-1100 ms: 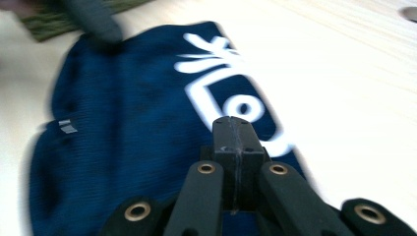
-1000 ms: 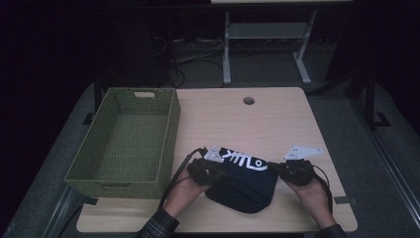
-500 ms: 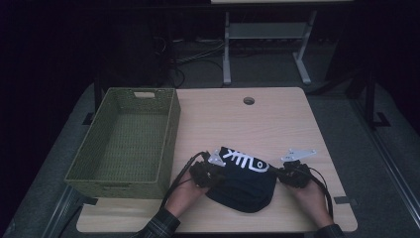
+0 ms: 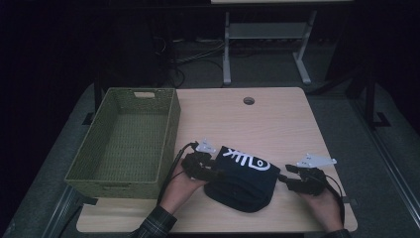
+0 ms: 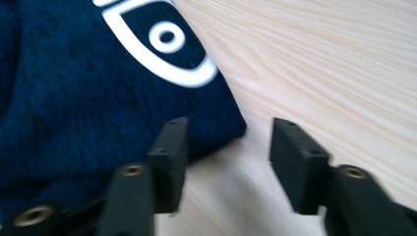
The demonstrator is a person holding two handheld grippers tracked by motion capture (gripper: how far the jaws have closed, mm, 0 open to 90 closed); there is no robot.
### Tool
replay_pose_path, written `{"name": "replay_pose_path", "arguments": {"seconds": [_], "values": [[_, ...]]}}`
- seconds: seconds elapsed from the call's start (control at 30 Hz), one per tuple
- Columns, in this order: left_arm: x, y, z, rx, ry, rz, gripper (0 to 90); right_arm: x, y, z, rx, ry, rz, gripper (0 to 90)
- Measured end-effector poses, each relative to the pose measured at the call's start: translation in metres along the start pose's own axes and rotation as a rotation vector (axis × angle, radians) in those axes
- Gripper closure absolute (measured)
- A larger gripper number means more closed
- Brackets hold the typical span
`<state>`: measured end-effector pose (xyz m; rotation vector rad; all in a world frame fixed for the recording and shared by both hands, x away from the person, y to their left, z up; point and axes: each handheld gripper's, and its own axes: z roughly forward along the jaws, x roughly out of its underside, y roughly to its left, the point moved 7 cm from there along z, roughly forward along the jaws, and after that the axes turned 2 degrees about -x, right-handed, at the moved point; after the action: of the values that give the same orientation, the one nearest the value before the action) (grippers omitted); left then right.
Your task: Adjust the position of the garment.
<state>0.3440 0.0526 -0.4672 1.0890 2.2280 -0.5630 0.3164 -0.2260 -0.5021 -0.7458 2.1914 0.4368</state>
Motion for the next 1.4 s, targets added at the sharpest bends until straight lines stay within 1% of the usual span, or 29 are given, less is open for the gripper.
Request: {"name": "replay_pose_path", "arguments": {"seconds": [0.13, 0.17, 0.2, 0.3, 0.4, 0.43, 0.47, 0.53, 0.6, 0.67, 0.7, 0.73, 0.9, 1.0, 1.23, 1.4], "values": [[-0.005, 0.006, -0.003, -0.014, -0.030, -0.014, 39.9, 0.013, -0.005, -0.004, 0.018, 0.006, 0.025, 27.5], [-0.007, 0.008, -0.003, -0.012, -0.036, -0.020, 37.9, 0.017, -0.006, -0.005, 0.029, 0.013, 0.035, 24.4], [-0.008, 0.010, -0.002, -0.011, -0.046, -0.033, 35.8, 0.020, -0.006, -0.004, 0.026, 0.020, 0.043, 22.4], [-0.008, 0.015, 0.002, -0.012, -0.037, -0.046, 29.5, 0.029, -0.006, -0.003, 0.045, 0.039, 0.042, 14.4], [-0.006, 0.017, 0.008, -0.022, -0.016, -0.049, 25.0, 0.032, -0.008, -0.002, 0.084, 0.046, 0.032, 11.2], [-0.005, 0.018, 0.010, -0.025, -0.014, -0.049, 23.3, 0.032, -0.009, 0.000, 0.098, 0.048, 0.021, 9.6], [-0.005, 0.019, 0.012, -0.029, -0.011, -0.051, 21.6, 0.034, -0.010, 0.001, 0.108, 0.055, 0.016, 8.9], [-0.004, 0.020, 0.015, -0.030, -0.006, -0.055, 18.7, 0.034, -0.012, 0.003, 0.094, 0.054, 0.028, 8.8], [-0.003, 0.022, 0.018, -0.032, -0.007, -0.061, 17.4, 0.034, -0.012, 0.002, 0.096, 0.053, 0.024, 8.9], [-0.001, 0.023, 0.022, -0.027, -0.001, -0.072, 16.9, 0.034, -0.013, 0.003, 0.085, 0.055, 0.034, 8.9], [0.000, 0.024, 0.025, -0.028, 0.007, -0.069, 16.6, 0.034, -0.013, 0.003, 0.077, 0.059, 0.043, 8.6], [0.001, 0.023, 0.027, -0.030, 0.009, -0.076, 16.0, 0.034, -0.014, 0.003, 0.077, 0.061, 0.044, 8.6], [0.005, 0.025, 0.035, -0.025, 0.019, -0.085, 15.7, 0.034, -0.014, 0.003, 0.077, 0.061, 0.044, 8.6], [0.008, 0.025, 0.039, -0.023, 0.028, -0.083, 14.8, 0.034, -0.013, 0.003, 0.076, 0.061, 0.044, 8.7], [0.012, 0.024, 0.046, -0.016, 0.066, -0.070, 13.6, 0.034, -0.013, 0.003, 0.073, 0.061, 0.043, 8.7], [0.014, 0.023, 0.048, -0.018, 0.075, -0.068, 12.8, 0.034, -0.013, 0.003, 0.072, 0.061, 0.043, 8.7]]}}
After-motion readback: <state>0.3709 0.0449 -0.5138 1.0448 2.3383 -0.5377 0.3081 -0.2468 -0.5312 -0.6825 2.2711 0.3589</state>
